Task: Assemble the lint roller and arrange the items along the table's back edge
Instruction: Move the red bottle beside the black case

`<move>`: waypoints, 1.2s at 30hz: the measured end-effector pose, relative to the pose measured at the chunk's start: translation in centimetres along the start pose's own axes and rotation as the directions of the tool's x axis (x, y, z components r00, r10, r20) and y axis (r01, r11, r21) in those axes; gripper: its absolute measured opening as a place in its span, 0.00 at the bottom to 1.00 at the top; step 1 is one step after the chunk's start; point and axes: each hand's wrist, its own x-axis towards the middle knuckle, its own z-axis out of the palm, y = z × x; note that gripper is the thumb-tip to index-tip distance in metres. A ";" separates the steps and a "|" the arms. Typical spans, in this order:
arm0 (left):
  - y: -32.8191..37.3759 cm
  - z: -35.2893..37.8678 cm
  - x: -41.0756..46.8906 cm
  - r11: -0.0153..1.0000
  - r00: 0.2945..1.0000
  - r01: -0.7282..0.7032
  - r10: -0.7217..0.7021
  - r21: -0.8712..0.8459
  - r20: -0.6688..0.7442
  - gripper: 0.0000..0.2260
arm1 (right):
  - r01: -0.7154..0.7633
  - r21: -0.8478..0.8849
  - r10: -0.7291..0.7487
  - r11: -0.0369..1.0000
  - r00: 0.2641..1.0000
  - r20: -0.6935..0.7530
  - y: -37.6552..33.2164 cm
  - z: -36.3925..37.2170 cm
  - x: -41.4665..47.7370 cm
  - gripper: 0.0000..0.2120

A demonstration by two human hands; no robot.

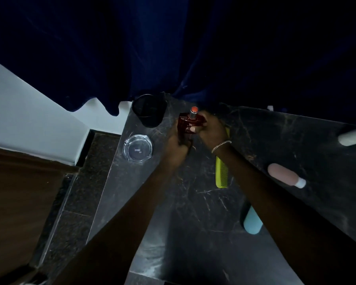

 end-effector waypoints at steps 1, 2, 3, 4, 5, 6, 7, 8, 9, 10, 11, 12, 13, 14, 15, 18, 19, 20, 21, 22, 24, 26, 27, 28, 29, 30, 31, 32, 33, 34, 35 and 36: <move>-0.1 -0.1 0.7 1.000 1.000 0.001 -0.001 -0.005 0.011 0.33 | 0.013 -0.016 -0.013 1.000 1.000 0.003 0.0 0.3 0.5 0.18; -0.2 -0.3 1.3 1.000 1.000 -0.005 0.005 0.003 0.020 0.32 | 0.024 -0.037 -0.024 0.999 1.000 0.007 0.1 0.5 1.0 0.18; -0.3 -0.4 1.8 1.000 1.000 -0.021 0.020 0.019 0.022 0.31 | 0.029 -0.051 -0.029 0.998 1.000 0.011 0.1 0.7 1.4 0.18; -0.5 -0.7 2.3 0.999 0.999 -0.034 0.033 0.034 0.021 0.32 | 0.030 -0.052 -0.029 0.998 0.999 0.012 0.0 0.9 1.8 0.18; -0.8 -0.9 2.8 0.998 0.999 -0.044 0.043 0.045 0.024 0.32 | 0.028 -0.048 -0.027 0.998 1.000 0.011 0.0 1.1 2.1 0.18; -1.0 -1.0 3.2 0.997 0.998 -0.056 0.054 0.058 0.030 0.32 | 0.025 -0.049 -0.024 0.999 1.000 0.010 0.0 1.3 2.4 0.18; -1.3 -1.2 3.6 0.995 0.997 -0.071 0.068 0.069 0.037 0.31 | 0.019 -0.057 -0.018 0.998 1.000 0.015 0.0 1.5 2.7 0.19; -1.6 -1.2 3.9 0.994 0.996 -0.079 0.076 0.073 0.044 0.31 | 0.014 -0.068 -0.013 0.998 1.000 0.021 0.0 1.7 2.9 0.19; -1.8 -1.3 4.2 0.995 0.996 -0.078 0.075 0.067 0.049 0.32 | 0.011 -0.076 -0.009 0.997 1.000 0.024 -0.1 1.9 3.1 0.18; -1.9 -1.4 4.5 0.996 0.996 -0.072 0.068 0.061 0.052 0.33 | 0.011 -0.080 -0.010 0.997 1.000 0.023 -0.2 2.0 3.3 0.18; -1.9 -1.4 4.6 0.996 0.996 -0.067 0.064 0.058 0.054 0.33 | 0.016 -0.086 -0.014 0.996 1.000 0.020 -0.2 2.1 3.5 0.18; -2.0 -1.4 4.8 0.996 0.996 -0.066 0.063 0.057 0.057 0.34 | 0.021 -0.097 -0.020 0.995 1.000 0.018 -0.3 2.3 3.6 0.18; -2.1 -1.4 4.9 0.996 0.996 -0.068 0.065 0.051 0.058 0.33 | 0.025 -0.114 -0.023 0.993 1.000 0.017 -0.4 2.3 3.8 0.18; -2.1 -1.5 5.1 0.997 0.996 -0.068 0.065 0.042 0.062 0.34 | 0.021 -0.130 -0.019 0.991 1.000 0.017 -0.4 2.4 3.9 0.18; -2.2 -1.5 5.2 0.997 0.996 -0.065 0.063 0.031 0.066 0.34 | 0.012 -0.140 -0.009 0.990 1.000 0.016 -0.4 2.5 4.0 0.19; -2.6 -1.5 5.4 0.996 0.993 -0.088 0.086 0.025 0.076 0.35 | 0.003 -0.168 0.000 0.986 1.000 0.017 -0.1 2.7 4.1 0.19; -2.6 -1.6 5.3 0.995 0.993 -0.094 0.092 0.026 0.074 0.34 | 0.009 -0.173 -0.006 0.985 1.000 0.016 0.0 2.7 4.0 0.18; -2.6 -1.6 5.2 0.995 0.994 -0.091 0.089 0.031 0.071 0.33 | 0.016 -0.173 -0.014 0.985 1.000 0.013 0.0 2.7 4.0 0.18; -2.5 -1.7 5.1 0.995 0.994 -0.089 0.086 0.039 0.066 0.32 | 0.021 -0.170 -0.020 0.985 1.000 0.010 -0.1 2.6 4.0 0.18; -2.4 -1.7 5.0 0.995 0.994 -0.090 0.087 0.045 0.063 0.32 | 0.025 -0.164 -0.024 0.986 1.000 0.012 -0.1 2.5 3.9 0.20; -2.1 -1.8 4.9 0.997 0.996 -0.068 0.066 0.040 0.064 0.35 | 0.022 -0.128 -0.017 0.992 0.999 0.040 -0.1 2.3 3.9 0.26; -1.8 -1.9 4.3 1.000 0.998 -0.016 0.015 0.026 0.062 0.38 | -0.011 -0.087 0.017 0.996 0.997 0.074 -0.1 2.0 3.7 0.35; -1.7 -2.0 4.0 1.000 0.999 -0.011 0.010 0.014 0.052 0.37 | -0.029 -0.077 0.035 0.997 0.996 0.080 0.0 1.7 3.5 0.38; -1.7 -2.0 3.5 1.000 0.999 -0.017 0.016 0.008 0.039 0.36 | -0.042 -0.078 0.048 0.996 0.996 0.074 0.1 1.5 3.2 0.40; -1.7 -2.1 2.9 1.000 0.999 -0.026 0.025 0.013 0.027 0.34 | -0.046 -0.087 0.052 0.995 0.997 0.059 0.2 1.3 2.7 0.40; -1.8 -2.1 2.3 0.999 0.999 -0.030 0.030 0.033 0.016 0.32 | -0.040 -0.104 0.045 0.994 0.998 0.040 0.4 1.0 2.1 0.40; -1.9 -2.1 1.6 0.998 1.000 -0.031 0.031 0.062 0.002 0.31 | -0.024 -0.134 0.027 0.991 0.999 0.020 0.6 0.8 1.4 0.40; -2.1 -2.1 1.0 0.996 0.999 -0.031 0.032 0.089 -0.009 0.29 | -0.004 -0.178 0.004 0.984 1.000 0.001 0.8 0.7 0.5 0.39; -2.4 -2.1 0.3 0.994 0.999 -0.028 0.030 0.110 -0.015 0.29 | 0.011 -0.227 -0.014 0.974 1.000 -0.013 1.0 0.6 -0.3 0.39; -2.6 -2.1 -0.6 0.991 1.000 -0.017 0.019 0.131 -0.009 0.29 | 0.019 -0.264 -0.025 0.964 0.999 -0.021 1.3 0.4 -1.3 0.38; -2.8 -2.1 -1.6 0.987 1.000 -0.005 0.005 0.161 0.002 0.29 | 0.025 -0.285 -0.033 0.958 0.999 -0.021 1.5 0.3 -2.4 0.38; -2.8 -2.1 -2.5 0.979 1.000 -0.005 0.003 0.205 0.014 0.29 | 0.037 -0.298 -0.044 0.954 0.999 -0.018 1.7 0.1 -3.6 0.38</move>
